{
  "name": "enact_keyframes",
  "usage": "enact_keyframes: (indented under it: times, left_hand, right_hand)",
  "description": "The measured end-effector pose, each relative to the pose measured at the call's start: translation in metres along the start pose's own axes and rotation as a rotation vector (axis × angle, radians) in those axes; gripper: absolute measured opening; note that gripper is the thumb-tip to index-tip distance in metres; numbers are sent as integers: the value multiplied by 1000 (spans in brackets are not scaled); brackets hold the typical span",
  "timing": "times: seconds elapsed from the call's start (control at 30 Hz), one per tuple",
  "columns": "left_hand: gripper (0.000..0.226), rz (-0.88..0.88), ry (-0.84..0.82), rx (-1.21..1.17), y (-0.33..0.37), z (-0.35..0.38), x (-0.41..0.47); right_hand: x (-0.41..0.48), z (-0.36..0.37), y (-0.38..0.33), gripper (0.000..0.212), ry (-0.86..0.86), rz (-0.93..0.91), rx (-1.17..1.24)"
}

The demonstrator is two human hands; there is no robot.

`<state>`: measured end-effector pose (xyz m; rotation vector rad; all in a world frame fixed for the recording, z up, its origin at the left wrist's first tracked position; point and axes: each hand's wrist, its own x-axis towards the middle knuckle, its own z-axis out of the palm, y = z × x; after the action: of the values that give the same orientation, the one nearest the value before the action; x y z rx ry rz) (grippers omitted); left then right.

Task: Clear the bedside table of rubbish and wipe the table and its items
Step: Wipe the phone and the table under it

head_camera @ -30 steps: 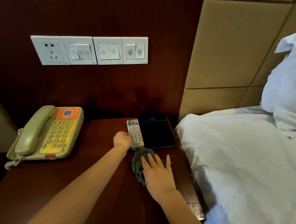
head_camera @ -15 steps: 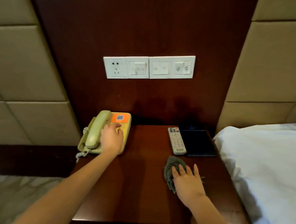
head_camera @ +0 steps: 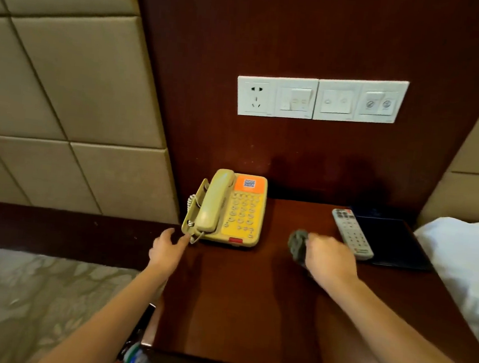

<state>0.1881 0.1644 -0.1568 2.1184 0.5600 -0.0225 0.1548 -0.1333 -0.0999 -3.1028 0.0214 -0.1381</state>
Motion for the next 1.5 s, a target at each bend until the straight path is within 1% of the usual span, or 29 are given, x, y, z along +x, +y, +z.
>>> enact_keyframes:
  times: [0.03,0.1,0.17,0.23,0.27,0.3,0.33,0.4,0.43,0.53,0.6,0.67,0.73,0.83,0.9,0.97,1.03,1.1,1.13,1.17,1.23,1.3,1.4,1.43,1.47,1.5]
  left_hand:
    - [73,-5,-23,-54,0,1,4]
    - [82,-43,-71,-185,2,5,14]
    - [89,-115,-130,-358,4,10,21]
    - [98,-133,-174,-477,4,14,30]
    - [103,-117,-200,-505,0,14,34]
    - [102,-95,-224,-525,-5,15,42]
    - [87,-70,-246,-532,-6,15,43]
    - [44,-35,-307,-541,-9,16,42]
    - [36,-23,-321,-536,-13,18,45]
    - [34,-8,-366,-535,-13,17,51]
    - [36,-14,-402,-530,-15,14,54]
    - [39,7,-441,-500,-13,10,52]
    - [44,14,-463,-462,-12,7,53]
    - [60,-14,-472,-440,-13,4,54]
    - [77,-32,-472,-441,-14,3,53]
    - [81,-41,-465,-455,-12,3,51]
    - [84,-28,-449,-470,-12,3,49]
    - [97,-29,-406,-510,-13,5,47]
    - [99,-42,-394,-536,-12,7,45]
    - [92,-54,-378,-568,-11,9,43]
    - [71,-84,-331,-590,-8,14,38]
    - [66,-80,-294,-556,-9,19,37]
    - [49,-63,-303,-569,-11,21,39]
    - [48,-65,-313,-587,-12,20,40]
    - [55,-70,-319,-592,-10,17,39]
    - [72,-67,-326,-586,-11,15,40]
  right_hand:
    - [11,-3,-9,23,109,2,73]
    - [31,-7,-35,23,275,-64,216]
    - [48,-11,-69,23,362,-168,354]
    - [60,-10,-105,25,366,-289,451]
    - [63,-4,-123,28,330,-362,466]
    - [66,6,-140,33,276,-436,436]
    - [64,17,-152,39,198,-506,358]
    - [60,38,-162,48,82,-599,200]
    - [64,47,-165,49,74,-620,168]
    - [89,48,-163,46,80,-668,190]
    - [112,42,-163,45,43,-653,211]
    - [137,37,-163,45,-20,-563,278]
    - [163,32,-164,45,-97,-470,294]
    - [195,22,-168,47,-247,-358,271]
    - [199,19,-172,49,-284,-317,250]
    - [184,17,-172,50,-228,-344,219]
    - [157,20,-166,50,-174,-428,220]
    - [126,26,-157,50,-144,-520,230]
    - [111,29,-154,50,-123,-549,233]
    - [99,33,-153,50,-98,-563,235]
    - [81,38,-154,51,-59,-566,219]
    - [71,42,-158,51,-30,-600,189]
    - [75,45,-153,49,-31,-667,202]
    - [81,45,-151,48,-49,-665,231]
    - [88,44,-152,47,-69,-648,259]
    - [97,41,-153,46,-90,-617,284]
